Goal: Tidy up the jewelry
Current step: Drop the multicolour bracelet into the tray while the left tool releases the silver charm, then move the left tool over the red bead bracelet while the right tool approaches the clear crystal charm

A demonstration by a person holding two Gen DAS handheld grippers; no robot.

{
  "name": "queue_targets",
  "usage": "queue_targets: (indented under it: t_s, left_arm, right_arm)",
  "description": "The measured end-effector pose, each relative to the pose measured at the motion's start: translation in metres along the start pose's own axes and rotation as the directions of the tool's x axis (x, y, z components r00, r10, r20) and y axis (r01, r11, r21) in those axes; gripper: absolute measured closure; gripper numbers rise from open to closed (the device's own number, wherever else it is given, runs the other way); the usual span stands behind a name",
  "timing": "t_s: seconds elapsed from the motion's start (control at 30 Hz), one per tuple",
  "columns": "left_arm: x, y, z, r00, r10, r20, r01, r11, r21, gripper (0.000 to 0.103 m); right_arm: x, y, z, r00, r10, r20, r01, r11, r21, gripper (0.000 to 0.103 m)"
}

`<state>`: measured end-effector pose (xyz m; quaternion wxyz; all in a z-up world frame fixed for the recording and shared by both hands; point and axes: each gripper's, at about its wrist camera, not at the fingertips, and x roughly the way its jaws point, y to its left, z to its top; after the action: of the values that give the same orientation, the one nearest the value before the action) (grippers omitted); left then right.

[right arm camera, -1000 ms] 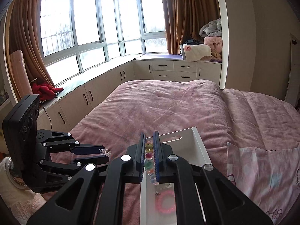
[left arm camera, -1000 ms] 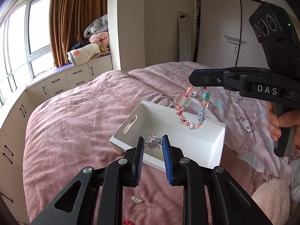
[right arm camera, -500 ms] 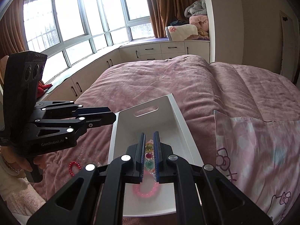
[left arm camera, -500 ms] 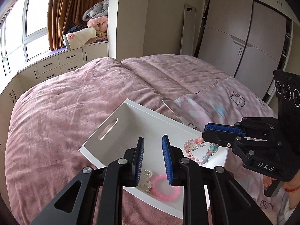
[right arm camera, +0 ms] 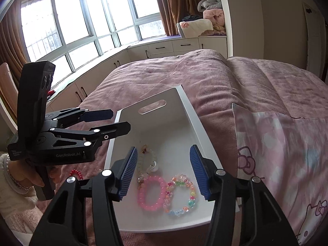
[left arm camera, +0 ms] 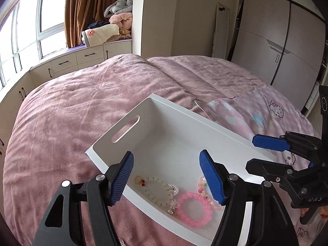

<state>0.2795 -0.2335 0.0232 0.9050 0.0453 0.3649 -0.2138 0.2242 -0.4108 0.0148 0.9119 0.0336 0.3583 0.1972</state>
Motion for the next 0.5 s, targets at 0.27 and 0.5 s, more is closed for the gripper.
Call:
queue_targets:
  t_s: [0.27,0.5]
  left_arm:
    - [-0.065,0.046,-0.005,0.984,0.12,0.134,-0.12,0.993,-0.011,0.01]
    - [-0.118,0.083,-0.032,0.96,0.233,0.157,-0.236,0.972,0.002,0.008]
  right_arm:
    - [-0.018,0.032,0.014,0.997,0.032,0.073,-0.026,0.996,-0.083,0.031]
    - [-0.019,0.088,0.025,0.994,0.048,0.1,-0.028,0.981,-0.193,0.012]
